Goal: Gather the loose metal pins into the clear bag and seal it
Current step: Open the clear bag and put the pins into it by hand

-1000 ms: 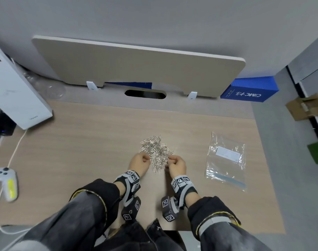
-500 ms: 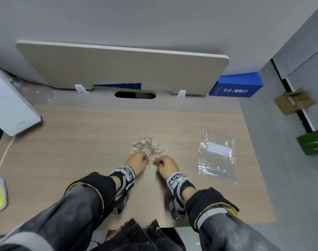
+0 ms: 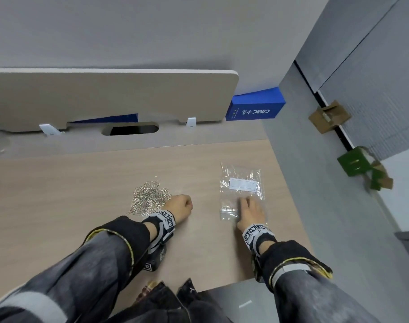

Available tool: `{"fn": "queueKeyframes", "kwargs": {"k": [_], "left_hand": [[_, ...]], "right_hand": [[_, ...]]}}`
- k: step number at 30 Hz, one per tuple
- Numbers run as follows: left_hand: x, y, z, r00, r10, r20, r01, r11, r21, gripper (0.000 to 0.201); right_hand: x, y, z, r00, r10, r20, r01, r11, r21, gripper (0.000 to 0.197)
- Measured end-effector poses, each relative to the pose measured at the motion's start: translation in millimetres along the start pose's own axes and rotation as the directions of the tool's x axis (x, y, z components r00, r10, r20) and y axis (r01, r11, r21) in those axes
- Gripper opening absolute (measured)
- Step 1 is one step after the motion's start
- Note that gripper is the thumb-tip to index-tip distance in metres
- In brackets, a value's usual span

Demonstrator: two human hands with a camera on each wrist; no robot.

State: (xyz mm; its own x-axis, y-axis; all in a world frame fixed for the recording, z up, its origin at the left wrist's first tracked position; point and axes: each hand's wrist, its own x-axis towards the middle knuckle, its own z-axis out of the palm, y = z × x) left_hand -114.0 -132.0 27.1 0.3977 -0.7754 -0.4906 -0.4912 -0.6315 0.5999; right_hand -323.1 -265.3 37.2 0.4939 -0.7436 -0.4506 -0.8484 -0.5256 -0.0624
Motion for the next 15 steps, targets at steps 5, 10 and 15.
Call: {"fn": "queueKeyframes", "kwargs": {"k": [5,10,15], "left_hand": [[9.3,25.3,14.7,0.998,0.052,0.037,-0.052,0.999,0.001,0.023],[15.3,46.1,3.4,0.985,0.165,-0.049,-0.163,0.985,0.050,0.024],[17.0,78.7,-32.1,0.902,0.313,-0.298,-0.286,0.949,0.130,0.047]], "right_hand": [[8.6,5.2,11.2,0.990,-0.035,-0.138,0.037,0.999,0.010,0.028],[22.3,-11.4,-17.0,0.940,-0.173,-0.294,0.189,0.982,0.027,0.009],[37.3,-53.2,-69.0,0.832,-0.419,-0.364,0.424,0.903,-0.072,0.023]]}}
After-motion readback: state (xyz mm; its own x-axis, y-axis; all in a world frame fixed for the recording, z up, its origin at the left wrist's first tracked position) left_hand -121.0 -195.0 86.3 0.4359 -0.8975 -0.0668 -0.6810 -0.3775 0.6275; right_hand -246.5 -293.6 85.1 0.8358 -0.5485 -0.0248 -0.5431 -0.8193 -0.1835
